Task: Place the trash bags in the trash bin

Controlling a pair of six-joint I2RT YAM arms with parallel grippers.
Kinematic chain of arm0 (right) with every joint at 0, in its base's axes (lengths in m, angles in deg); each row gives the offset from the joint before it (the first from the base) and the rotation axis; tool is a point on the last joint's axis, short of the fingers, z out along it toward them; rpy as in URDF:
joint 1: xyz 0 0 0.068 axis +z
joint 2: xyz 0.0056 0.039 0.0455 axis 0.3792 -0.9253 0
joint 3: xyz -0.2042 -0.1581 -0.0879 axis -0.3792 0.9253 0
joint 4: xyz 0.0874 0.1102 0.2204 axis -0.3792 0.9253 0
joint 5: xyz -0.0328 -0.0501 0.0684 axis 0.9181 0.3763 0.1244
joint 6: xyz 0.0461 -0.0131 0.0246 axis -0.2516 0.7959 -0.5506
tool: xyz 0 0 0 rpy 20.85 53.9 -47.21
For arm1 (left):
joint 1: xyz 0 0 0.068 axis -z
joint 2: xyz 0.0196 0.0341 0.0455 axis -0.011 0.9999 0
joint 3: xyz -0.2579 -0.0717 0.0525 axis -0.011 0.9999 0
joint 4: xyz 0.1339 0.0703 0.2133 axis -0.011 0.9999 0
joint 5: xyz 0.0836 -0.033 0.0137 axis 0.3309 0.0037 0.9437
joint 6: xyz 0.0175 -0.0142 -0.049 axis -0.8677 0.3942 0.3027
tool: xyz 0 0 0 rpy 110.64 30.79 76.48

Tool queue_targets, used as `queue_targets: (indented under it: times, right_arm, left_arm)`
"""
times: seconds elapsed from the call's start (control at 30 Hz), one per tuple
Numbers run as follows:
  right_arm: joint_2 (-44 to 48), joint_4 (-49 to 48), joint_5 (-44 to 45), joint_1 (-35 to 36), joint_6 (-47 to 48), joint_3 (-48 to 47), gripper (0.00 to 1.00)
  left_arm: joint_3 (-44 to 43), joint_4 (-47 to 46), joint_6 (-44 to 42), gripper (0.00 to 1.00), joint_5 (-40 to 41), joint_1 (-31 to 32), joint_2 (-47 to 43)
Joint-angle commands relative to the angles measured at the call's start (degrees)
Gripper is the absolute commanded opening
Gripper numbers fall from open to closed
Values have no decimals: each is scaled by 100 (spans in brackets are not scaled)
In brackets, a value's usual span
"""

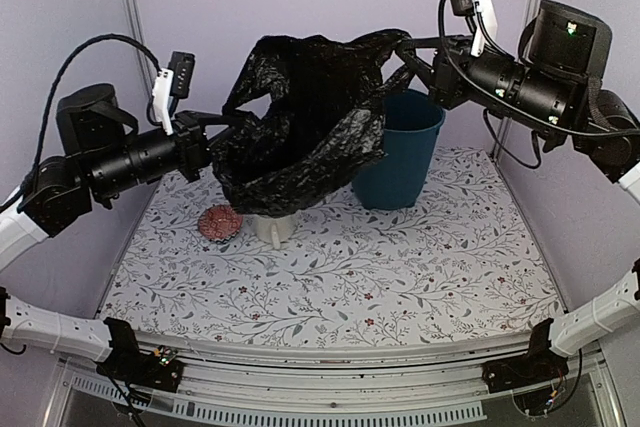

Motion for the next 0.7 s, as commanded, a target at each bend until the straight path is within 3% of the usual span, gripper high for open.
queue_targets:
  times: [0.0, 0.27, 0.43, 0.57, 0.67]
  right_arm:
    - [-472, 242, 160, -128, -30, 86, 1]
    - [-424, 313, -18, -649, -797, 644, 1]
    - [-651, 324, -154, -1124, -1091, 634, 1]
    - [-1238, 313, -262, -1775, -1303, 145, 1]
    - [-1780, 299, -371, -2024, -1155, -822, 1]
  left_arm:
    - [105, 28, 162, 0, 237, 3, 181]
    - [68, 342, 754, 0, 238, -222, 613]
    - [-64, -49, 848, 0, 39, -616, 902]
    - [-673, -243, 709, 0, -86, -1368, 1444]
    - [-1571, -218, 375, 0, -100, -1788, 1945]
